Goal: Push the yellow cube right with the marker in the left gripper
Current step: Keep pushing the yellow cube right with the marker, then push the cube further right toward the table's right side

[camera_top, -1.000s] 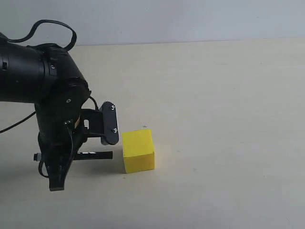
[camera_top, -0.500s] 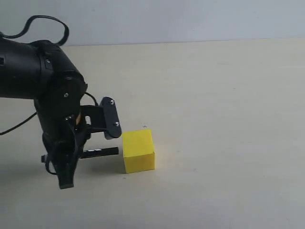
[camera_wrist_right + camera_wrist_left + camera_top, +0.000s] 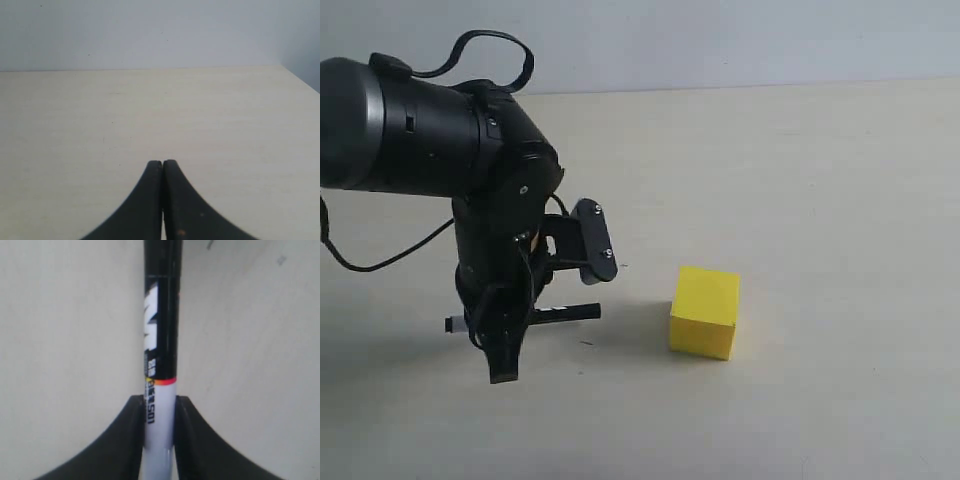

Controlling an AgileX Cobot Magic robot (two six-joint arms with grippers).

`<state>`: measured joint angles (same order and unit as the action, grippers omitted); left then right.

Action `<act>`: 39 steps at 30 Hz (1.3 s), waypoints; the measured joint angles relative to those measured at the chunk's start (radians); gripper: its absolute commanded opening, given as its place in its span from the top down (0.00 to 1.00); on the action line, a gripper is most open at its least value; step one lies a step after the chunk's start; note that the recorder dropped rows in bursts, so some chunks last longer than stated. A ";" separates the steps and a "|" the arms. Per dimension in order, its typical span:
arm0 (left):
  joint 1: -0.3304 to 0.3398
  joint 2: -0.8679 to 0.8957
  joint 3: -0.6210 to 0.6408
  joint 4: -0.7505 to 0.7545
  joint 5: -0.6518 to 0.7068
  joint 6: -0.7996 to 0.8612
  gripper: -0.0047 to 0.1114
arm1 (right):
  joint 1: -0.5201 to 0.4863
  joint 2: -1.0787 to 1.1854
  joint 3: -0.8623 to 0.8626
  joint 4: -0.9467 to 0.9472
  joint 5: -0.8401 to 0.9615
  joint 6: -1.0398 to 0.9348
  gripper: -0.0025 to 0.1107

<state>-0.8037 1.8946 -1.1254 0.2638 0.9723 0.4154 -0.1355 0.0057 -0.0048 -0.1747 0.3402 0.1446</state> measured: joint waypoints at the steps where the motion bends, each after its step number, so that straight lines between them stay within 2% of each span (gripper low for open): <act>1: 0.002 0.000 0.002 0.000 0.005 0.000 0.96 | 0.000 0.000 0.000 0.000 0.000 0.000 0.98; 5: 0.002 0.004 0.004 0.007 0.000 0.000 0.96 | 0.000 0.000 0.000 0.000 0.000 0.000 0.98; 10: -0.008 0.030 -0.015 -0.013 -0.074 0.000 0.96 | 0.000 0.000 0.000 0.000 0.000 0.000 0.98; 19: -0.158 0.104 -0.128 -0.051 -0.106 0.003 0.96 | 0.000 0.000 0.000 0.000 0.000 0.000 0.98; 21: -0.156 0.104 -0.130 -0.044 -0.084 -0.004 0.96 | 0.000 0.000 0.000 0.000 0.000 0.000 0.98; 27: -0.089 0.102 -0.130 -0.025 0.061 -0.022 0.96 | 0.000 0.000 0.000 0.000 0.000 0.000 0.98; 30: -0.081 0.102 -0.123 -0.023 0.068 -0.023 0.96 | 0.000 0.000 0.000 0.000 0.000 0.000 0.98; 35: -0.120 0.104 -0.120 -0.035 -0.012 -0.024 0.96 | 0.000 0.000 0.000 0.000 0.000 0.000 0.98; 39: -0.175 0.151 -0.190 -0.042 -0.050 -0.031 0.96 | 0.000 0.000 0.000 0.000 0.000 0.000 0.98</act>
<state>-0.9784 2.0456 -1.3149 0.2219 0.9227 0.3845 -0.1355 0.0057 -0.0048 -0.1747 0.3402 0.1446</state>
